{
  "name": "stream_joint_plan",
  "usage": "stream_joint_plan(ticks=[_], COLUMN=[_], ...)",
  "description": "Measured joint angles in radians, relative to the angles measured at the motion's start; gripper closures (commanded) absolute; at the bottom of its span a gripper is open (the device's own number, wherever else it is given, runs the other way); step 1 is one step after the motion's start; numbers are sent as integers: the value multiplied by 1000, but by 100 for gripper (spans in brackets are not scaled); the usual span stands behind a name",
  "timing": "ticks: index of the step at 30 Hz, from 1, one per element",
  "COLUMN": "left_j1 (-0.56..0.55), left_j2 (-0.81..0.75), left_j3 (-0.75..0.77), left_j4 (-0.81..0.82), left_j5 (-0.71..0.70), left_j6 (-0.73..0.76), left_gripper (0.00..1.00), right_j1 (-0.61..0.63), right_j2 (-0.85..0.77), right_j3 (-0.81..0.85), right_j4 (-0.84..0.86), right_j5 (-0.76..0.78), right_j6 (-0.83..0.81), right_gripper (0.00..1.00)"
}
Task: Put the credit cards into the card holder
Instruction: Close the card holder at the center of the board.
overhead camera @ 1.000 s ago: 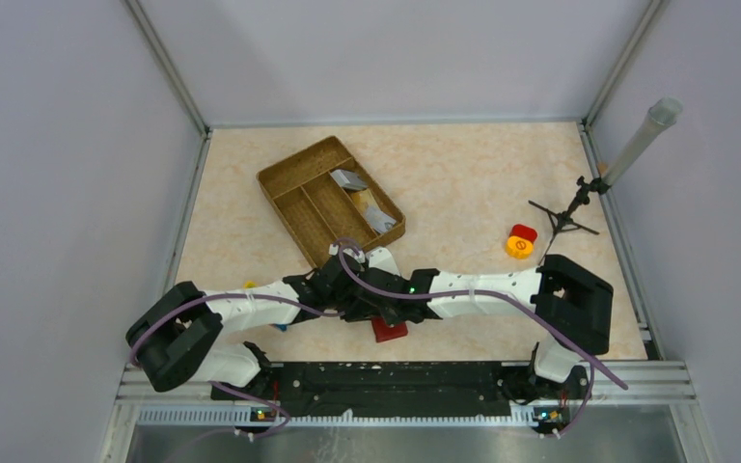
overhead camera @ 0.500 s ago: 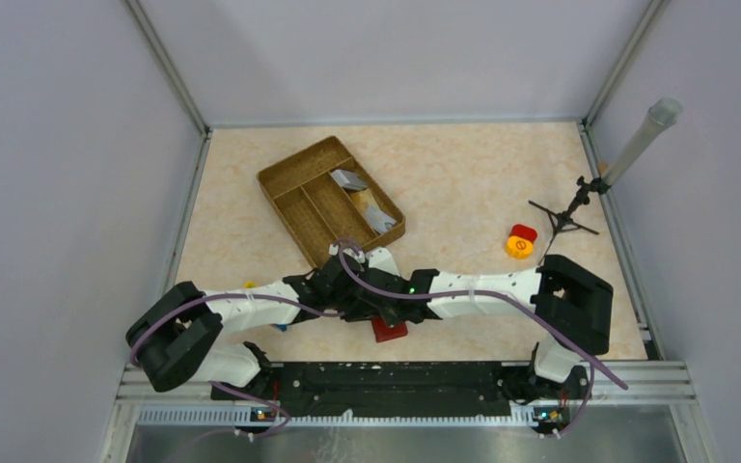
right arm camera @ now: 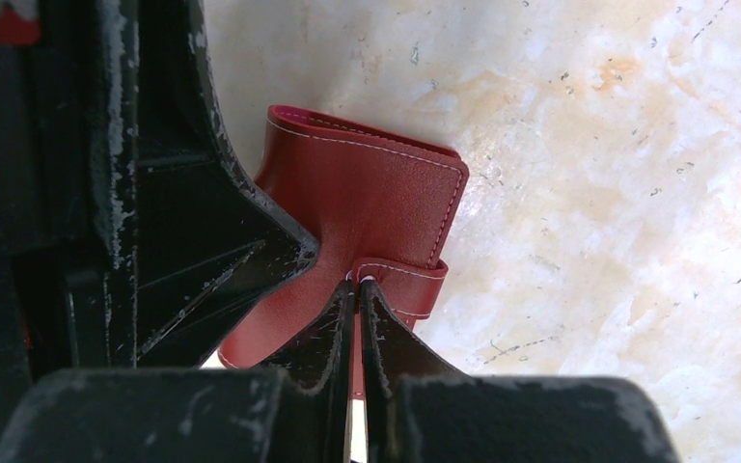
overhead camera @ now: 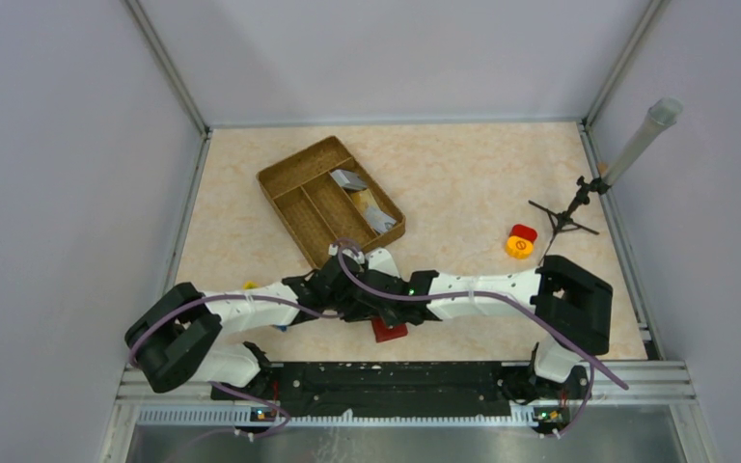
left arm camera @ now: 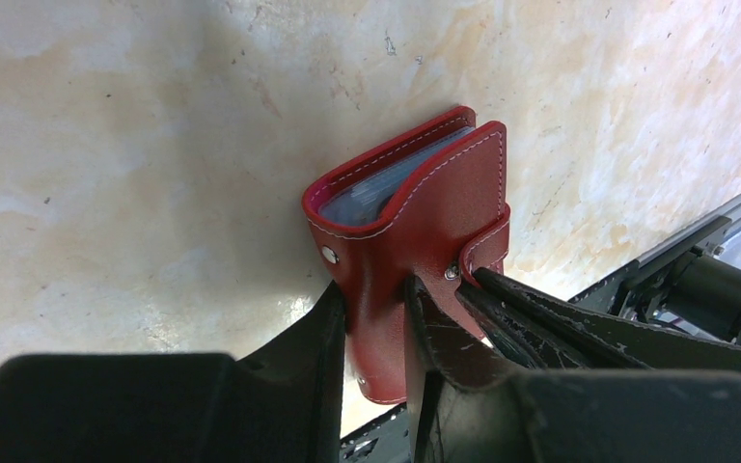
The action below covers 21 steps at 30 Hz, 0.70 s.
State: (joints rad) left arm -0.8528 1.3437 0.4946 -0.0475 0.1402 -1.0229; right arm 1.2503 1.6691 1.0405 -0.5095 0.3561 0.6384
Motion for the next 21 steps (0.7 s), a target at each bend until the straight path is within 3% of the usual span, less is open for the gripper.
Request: stream_joint_plan(ticks=[12, 21], left_j1=[-3, -3], left_j2=[-112, -158], left_j3=[-55, -65], left_j4=[-39, -78], left_j5=[-46, -61], left_j6=[30, 45], left_gripper=[61, 50], right_j1=[21, 16], right_j2=[-41, -105], right_j3=[-21, -50], right_j4=[23, 52], right_j5=[5, -8], right_j6=[9, 19], right_gripper=[100, 100])
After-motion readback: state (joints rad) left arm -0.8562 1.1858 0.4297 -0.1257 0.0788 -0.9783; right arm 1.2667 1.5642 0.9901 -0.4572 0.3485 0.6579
